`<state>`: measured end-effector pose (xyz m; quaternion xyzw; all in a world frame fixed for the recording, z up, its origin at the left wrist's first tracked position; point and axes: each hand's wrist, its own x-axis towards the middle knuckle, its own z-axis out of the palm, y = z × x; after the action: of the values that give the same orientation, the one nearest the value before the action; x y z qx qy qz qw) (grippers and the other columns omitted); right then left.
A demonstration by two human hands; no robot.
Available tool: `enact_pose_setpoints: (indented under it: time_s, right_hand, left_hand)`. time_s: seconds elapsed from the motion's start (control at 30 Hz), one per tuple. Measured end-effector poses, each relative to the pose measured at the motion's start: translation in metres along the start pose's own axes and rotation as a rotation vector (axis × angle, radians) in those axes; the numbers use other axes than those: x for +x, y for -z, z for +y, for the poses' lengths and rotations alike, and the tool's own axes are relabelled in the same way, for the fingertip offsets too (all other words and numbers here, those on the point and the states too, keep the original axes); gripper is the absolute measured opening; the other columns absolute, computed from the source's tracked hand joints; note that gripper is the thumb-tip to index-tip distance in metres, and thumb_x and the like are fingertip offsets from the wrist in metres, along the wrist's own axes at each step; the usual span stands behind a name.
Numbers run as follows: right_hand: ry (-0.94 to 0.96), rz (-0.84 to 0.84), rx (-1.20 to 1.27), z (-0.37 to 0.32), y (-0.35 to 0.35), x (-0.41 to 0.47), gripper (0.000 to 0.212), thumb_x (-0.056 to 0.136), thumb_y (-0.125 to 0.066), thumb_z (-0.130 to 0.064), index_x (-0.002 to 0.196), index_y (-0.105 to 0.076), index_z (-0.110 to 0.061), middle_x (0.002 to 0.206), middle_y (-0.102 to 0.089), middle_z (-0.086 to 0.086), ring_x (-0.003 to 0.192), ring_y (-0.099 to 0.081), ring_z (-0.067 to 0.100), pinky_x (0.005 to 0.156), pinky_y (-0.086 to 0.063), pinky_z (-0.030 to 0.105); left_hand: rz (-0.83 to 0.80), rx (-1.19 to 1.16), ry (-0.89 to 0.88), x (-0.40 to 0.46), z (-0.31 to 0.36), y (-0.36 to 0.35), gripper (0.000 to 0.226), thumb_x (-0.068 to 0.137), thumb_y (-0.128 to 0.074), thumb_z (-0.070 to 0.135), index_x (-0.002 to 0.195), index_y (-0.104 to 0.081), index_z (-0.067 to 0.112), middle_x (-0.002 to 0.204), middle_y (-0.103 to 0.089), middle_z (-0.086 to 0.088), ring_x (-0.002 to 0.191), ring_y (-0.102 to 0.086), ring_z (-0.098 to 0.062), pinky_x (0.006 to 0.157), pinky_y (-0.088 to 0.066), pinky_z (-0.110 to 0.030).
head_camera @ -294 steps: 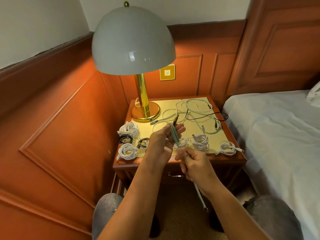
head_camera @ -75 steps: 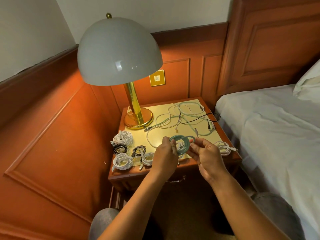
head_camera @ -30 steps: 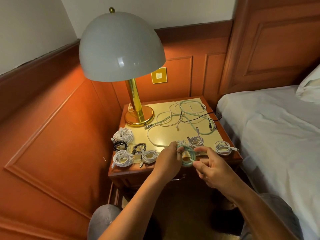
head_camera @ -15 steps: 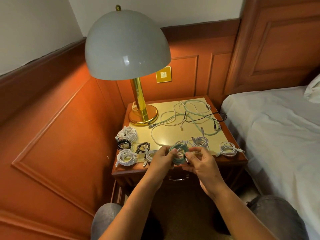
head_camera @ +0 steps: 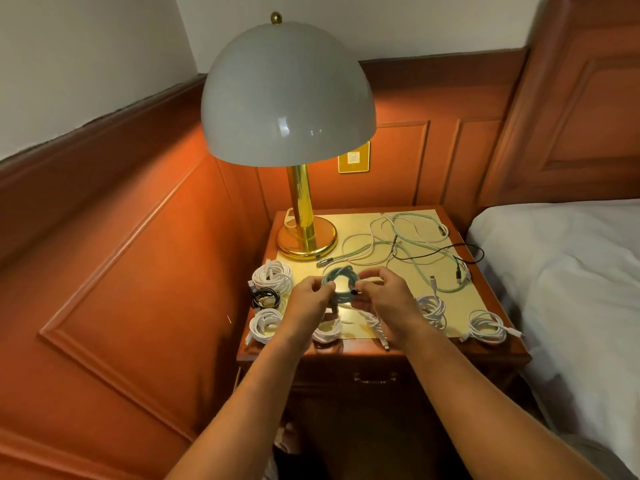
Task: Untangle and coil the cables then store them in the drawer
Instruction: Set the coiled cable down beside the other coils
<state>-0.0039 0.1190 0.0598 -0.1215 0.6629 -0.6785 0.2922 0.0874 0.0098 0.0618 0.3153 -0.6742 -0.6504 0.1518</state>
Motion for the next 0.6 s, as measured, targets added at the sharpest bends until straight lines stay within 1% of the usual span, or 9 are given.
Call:
enact_pose_setpoints:
  time_s: [0.1,0.17,0.27,0.37,0.43,0.5,0.57,0.6]
  right_hand:
    - [-0.044,-0.033,-0.044,-0.007,-0.017,0.036,0.014,0.093,-0.053,0.004,0.105,-0.059,0.000,0.096,-0.065,0.020,0.081,-0.066,0.027,0.073,-0.057,0.036]
    - [-0.072,-0.051,-0.088,-0.008,-0.026,0.061,0.014,0.093,-0.053,0.005,0.106,-0.058,0.001,0.097,-0.066,0.020,0.082,-0.067,0.027,0.071,-0.057,0.034]
    - [-0.122,-0.069,-0.161,-0.002,-0.036,0.093,0.012,0.093,-0.055,0.004,0.103,-0.059,0.000,0.098,-0.066,0.020,0.085,-0.069,0.029,0.067,-0.058,0.030]
    - [-0.184,-0.095,-0.194,0.009,-0.044,0.118,0.008,0.093,-0.053,0.005,0.096,-0.059,0.001,0.088,-0.066,0.019,0.076,-0.068,0.026,0.061,-0.057,0.028]
    - [-0.224,-0.104,-0.196,0.017,-0.048,0.130,0.010,0.092,-0.052,0.006,0.094,-0.059,0.000,0.086,-0.065,0.018,0.075,-0.067,0.025,0.065,-0.058,0.030]
    - [-0.258,-0.101,-0.177,0.025,-0.052,0.138,0.012,0.092,-0.051,0.007,0.092,-0.060,0.000,0.087,-0.064,0.018,0.076,-0.066,0.026,0.068,-0.058,0.032]
    - [-0.287,-0.106,-0.161,0.031,-0.055,0.143,0.015,0.091,-0.050,0.009,0.087,-0.059,-0.002,0.085,-0.063,0.018,0.076,-0.065,0.027,0.069,-0.057,0.033]
    - [-0.294,-0.119,-0.167,0.033,-0.055,0.144,0.017,0.091,-0.049,0.010,0.085,-0.059,-0.002,0.085,-0.062,0.019,0.075,-0.065,0.027,0.070,-0.057,0.034]
  left_hand:
    - [0.091,0.123,0.003,0.030,0.001,0.013,0.008,0.097,-0.053,0.022,0.101,-0.056,0.016,0.098,-0.067,-0.014,0.087,-0.062,-0.024,0.069,-0.047,-0.033]
    - [0.122,0.177,0.024,0.051,0.000,0.019,0.008,0.095,-0.054,0.021,0.101,-0.056,0.017,0.098,-0.066,-0.014,0.084,-0.060,-0.022,0.065,-0.045,-0.031]
    - [0.126,0.189,0.086,0.079,-0.005,0.026,0.018,0.092,-0.053,0.011,0.109,-0.053,0.013,0.101,-0.067,-0.015,0.079,-0.066,-0.022,0.056,-0.044,-0.026]
    - [0.129,0.225,0.141,0.101,-0.014,0.033,0.025,0.088,-0.050,0.002,0.111,-0.051,0.012,0.102,-0.066,-0.018,0.085,-0.070,-0.030,0.051,-0.046,-0.026]
    - [0.139,0.257,0.169,0.112,-0.021,0.036,0.025,0.086,-0.050,0.000,0.108,-0.050,0.012,0.102,-0.065,-0.019,0.086,-0.070,-0.034,0.056,-0.052,-0.033]
    - [0.158,0.311,0.183,0.123,-0.026,0.038,0.020,0.085,-0.052,0.000,0.101,-0.051,0.012,0.101,-0.065,-0.020,0.085,-0.070,-0.036,0.067,-0.056,-0.041]
    - [0.180,0.386,0.182,0.129,-0.029,0.039,0.012,0.085,-0.055,0.002,0.088,-0.052,0.013,0.099,-0.066,-0.022,0.086,-0.070,-0.037,0.075,-0.057,-0.046]
    - [0.181,0.423,0.179,0.133,-0.030,0.039,0.011,0.085,-0.056,0.003,0.081,-0.052,0.012,0.097,-0.067,-0.024,0.087,-0.069,-0.037,0.077,-0.058,-0.048]
